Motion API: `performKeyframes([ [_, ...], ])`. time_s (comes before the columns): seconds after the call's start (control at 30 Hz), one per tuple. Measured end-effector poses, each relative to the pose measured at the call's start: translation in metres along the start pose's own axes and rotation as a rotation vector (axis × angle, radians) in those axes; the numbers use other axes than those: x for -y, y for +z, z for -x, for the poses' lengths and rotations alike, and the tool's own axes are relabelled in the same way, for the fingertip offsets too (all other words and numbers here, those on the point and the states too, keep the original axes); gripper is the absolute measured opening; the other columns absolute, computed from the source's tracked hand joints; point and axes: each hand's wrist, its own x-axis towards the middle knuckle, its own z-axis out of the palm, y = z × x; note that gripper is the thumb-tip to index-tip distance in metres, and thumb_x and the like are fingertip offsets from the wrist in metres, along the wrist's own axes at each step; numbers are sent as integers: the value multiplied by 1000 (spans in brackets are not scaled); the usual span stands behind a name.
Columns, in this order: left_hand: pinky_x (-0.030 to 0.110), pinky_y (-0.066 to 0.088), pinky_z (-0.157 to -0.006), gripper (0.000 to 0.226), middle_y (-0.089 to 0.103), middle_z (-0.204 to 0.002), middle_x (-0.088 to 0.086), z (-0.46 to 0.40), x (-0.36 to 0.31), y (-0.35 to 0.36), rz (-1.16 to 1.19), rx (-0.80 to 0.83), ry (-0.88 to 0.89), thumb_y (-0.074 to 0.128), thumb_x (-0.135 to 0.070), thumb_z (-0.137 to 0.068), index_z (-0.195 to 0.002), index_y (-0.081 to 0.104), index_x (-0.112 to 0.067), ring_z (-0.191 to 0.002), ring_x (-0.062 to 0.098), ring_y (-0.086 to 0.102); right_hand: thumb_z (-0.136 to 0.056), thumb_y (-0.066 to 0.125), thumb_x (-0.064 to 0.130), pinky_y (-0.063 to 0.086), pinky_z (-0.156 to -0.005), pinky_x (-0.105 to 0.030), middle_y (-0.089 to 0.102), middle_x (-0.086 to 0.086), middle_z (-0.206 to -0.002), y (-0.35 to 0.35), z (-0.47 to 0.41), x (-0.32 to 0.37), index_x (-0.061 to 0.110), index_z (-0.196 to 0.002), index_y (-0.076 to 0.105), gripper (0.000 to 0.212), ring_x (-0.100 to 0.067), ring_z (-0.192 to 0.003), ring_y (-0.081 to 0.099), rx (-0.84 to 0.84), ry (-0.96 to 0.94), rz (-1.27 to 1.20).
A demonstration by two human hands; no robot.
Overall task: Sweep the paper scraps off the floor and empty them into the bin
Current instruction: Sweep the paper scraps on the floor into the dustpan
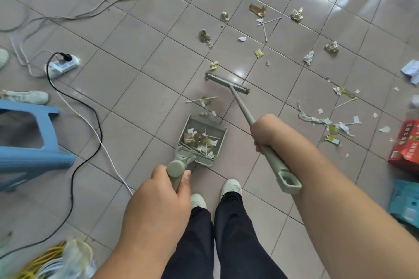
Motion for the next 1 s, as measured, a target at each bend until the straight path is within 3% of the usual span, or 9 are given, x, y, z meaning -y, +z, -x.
performKeyframes([
  [0.1, 38, 48, -63, 35, 58, -69, 6, -1, 20, 0, 8, -8, -63, 41, -47, -90, -86, 48, -13, -74, 34, 58, -95, 31, 4, 42, -51, -30, 55, -15, -52, 16, -15, 18, -1, -103, 44, 16, -23, -48, 50, -15, 50, -30],
  [0.3, 32, 40, -59, 34, 50, -67, 5, -11, 38, 4, -9, -49, -74, 42, -44, -92, -88, 46, -10, -65, 30, 45, -97, 29, 10, 47, -72, -36, 54, -16, -62, 50, -26, 19, 0, -94, 45, 19, -24, -53, 51, 65, 46, 36],
  [0.43, 31, 40, -58, 35, 59, -73, 10, -19, 41, 4, -51, -48, -54, 42, -44, -92, -92, 47, -9, -70, 34, 55, -97, 28, 10, 45, -55, -28, 54, -15, -54, 59, -4, -3, -2, -89, 44, 22, -23, -46, 51, 175, 79, 118],
  [0.53, 33, 43, -59, 35, 64, -77, 13, -22, 41, 3, -59, -57, -48, 43, -43, -92, -93, 48, -8, -74, 35, 61, -98, 27, 14, 38, -34, -11, 49, -8, -30, 39, 18, -22, 2, -76, 43, 30, -15, -20, 44, 236, 108, 111],
  [0.7, 30, 39, -57, 33, 51, -66, 5, -24, 45, 1, -49, -43, -51, 44, -43, -92, -88, 44, -10, -63, 30, 47, -95, 31, 11, 40, -38, -14, 54, -8, -56, 8, 56, -37, 7, -111, 56, 31, -16, -25, 44, 193, -3, 134],
  [0.87, 30, 37, -56, 33, 47, -62, 1, -25, 46, -1, -58, -25, -58, 43, -43, -92, -88, 46, -10, -62, 28, 45, -91, 29, 3, 41, -38, -18, 52, -13, -60, 36, 32, -19, 5, -103, 54, 28, -17, -23, 46, 90, -70, 84],
  [1.0, 29, 35, -56, 32, 40, -58, -4, -27, 45, -3, -69, -26, -61, 43, -43, -92, -87, 45, -11, -61, 27, 43, -94, 29, 4, 41, -42, -24, 53, -16, -64, 64, 15, 2, 0, -110, 48, 25, -22, -42, 50, 166, -7, 111],
])
